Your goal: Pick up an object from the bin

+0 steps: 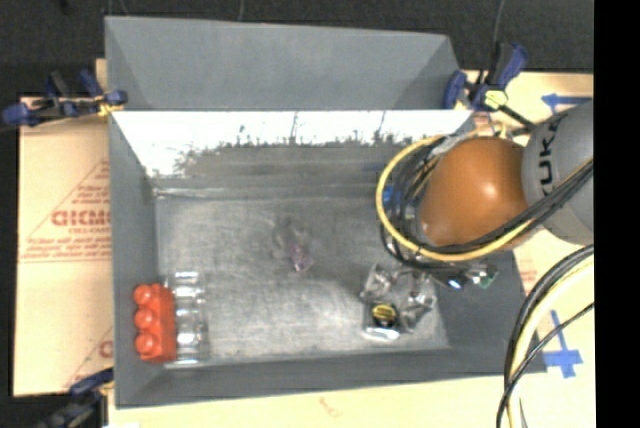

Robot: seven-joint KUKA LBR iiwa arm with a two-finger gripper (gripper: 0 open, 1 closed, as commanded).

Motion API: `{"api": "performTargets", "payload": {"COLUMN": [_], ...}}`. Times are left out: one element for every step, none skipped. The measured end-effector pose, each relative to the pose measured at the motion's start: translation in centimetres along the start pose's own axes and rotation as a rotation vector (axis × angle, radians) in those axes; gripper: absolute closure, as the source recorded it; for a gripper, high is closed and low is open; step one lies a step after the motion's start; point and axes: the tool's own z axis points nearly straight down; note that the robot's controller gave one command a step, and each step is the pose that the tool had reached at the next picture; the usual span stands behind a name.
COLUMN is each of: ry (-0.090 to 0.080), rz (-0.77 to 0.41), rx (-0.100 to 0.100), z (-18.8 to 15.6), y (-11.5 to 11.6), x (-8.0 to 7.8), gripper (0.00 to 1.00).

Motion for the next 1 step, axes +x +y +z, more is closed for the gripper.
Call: {"api": "performTargets", "payload": {"ry": [-0.001], "rz": [0.012], "rx": [-0.005], "z": [-0.50], "y": [4.32], "x": [-2.38], "gripper": [1.00]}}
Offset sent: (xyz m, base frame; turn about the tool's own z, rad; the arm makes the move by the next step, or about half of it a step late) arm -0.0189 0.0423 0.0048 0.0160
